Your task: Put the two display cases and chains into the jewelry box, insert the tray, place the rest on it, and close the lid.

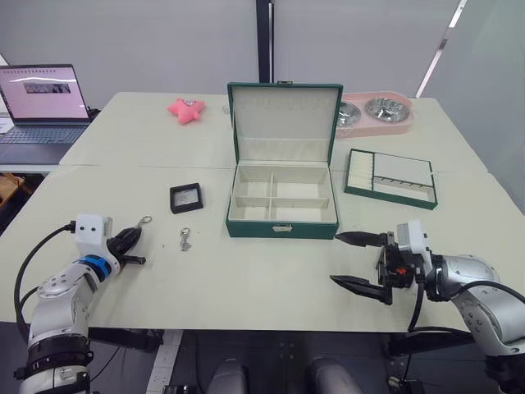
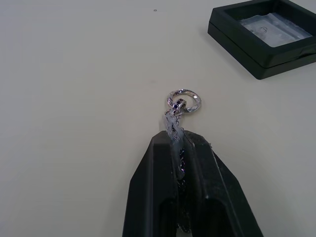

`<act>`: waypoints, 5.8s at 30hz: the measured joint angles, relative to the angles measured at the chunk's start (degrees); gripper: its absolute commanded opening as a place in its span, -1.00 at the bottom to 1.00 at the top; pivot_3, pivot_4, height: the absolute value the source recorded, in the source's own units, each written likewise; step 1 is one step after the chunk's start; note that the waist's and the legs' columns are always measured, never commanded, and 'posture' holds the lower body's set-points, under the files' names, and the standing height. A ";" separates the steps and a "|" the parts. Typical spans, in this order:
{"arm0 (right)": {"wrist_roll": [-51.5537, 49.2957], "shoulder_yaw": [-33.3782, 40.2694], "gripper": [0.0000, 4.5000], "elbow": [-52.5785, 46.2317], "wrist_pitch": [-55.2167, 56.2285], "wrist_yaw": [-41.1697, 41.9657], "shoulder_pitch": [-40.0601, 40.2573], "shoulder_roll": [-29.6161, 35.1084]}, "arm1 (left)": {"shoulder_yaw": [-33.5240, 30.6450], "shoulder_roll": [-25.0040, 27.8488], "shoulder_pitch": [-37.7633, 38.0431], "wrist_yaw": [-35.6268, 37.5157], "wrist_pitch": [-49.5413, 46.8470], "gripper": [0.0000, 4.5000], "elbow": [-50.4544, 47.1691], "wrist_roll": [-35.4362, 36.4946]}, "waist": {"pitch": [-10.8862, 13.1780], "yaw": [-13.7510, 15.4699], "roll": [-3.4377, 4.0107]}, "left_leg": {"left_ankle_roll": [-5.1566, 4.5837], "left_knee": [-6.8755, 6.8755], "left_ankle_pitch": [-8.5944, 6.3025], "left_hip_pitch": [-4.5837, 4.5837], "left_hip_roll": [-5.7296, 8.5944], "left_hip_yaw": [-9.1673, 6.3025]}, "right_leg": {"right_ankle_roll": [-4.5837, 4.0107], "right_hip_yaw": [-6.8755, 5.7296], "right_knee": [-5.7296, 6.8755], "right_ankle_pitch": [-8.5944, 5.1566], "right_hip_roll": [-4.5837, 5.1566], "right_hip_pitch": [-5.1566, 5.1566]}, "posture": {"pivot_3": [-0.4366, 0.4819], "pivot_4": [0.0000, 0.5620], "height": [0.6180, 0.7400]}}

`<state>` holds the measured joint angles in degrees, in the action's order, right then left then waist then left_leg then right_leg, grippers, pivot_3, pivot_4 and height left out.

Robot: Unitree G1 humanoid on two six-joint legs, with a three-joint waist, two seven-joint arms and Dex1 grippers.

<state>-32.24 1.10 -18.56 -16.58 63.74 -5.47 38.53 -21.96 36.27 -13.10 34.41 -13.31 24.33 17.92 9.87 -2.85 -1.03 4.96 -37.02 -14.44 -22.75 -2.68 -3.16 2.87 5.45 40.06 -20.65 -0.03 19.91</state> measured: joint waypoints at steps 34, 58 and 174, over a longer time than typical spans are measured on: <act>-0.55 4.06 1.00 4.18 -1.88 -4.30 -9.84 -0.03 | 8.75 -9.32 -13.16 -6.97 -20.64 -0.99 -34.24 12.53 | 0.18 0.84 -0.34 | 0.00 -0.03 0.00 -0.17 0.02 -0.06 | 0.00 -0.05 -0.09 0.00 -0.01 0.05 | -0.05 -0.47 1.00; -1.49 7.33 1.00 2.02 -6.46 -13.10 -8.13 -1.39 | 21.32 -24.25 -26.49 -19.81 -15.83 -0.99 -16.30 -1.88 | 0.19 1.05 -0.37 | 0.02 -0.05 0.01 -0.21 0.07 -0.01 | 0.01 0.02 -0.11 0.01 -0.02 0.07 | -0.05 -0.47 1.00; -0.45 20.57 1.00 17.12 2.35 -9.82 3.60 2.99 | -13.16 2.15 15.06 3.00 -10.22 0.99 -23.19 11.46 | 0.21 0.29 -0.29 | 0.00 0.05 0.00 -0.10 -0.05 0.02 | 0.00 0.05 -0.07 0.00 -0.02 0.06 | -0.05 -0.47 1.00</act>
<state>-32.69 21.67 -1.44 -14.23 53.92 -1.87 41.52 -35.12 38.42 1.96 37.41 -23.53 1.14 29.38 10.08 -2.56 -1.31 4.96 -36.98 -14.44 -22.86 -2.73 -3.13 2.87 5.49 39.99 -20.66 -0.05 19.97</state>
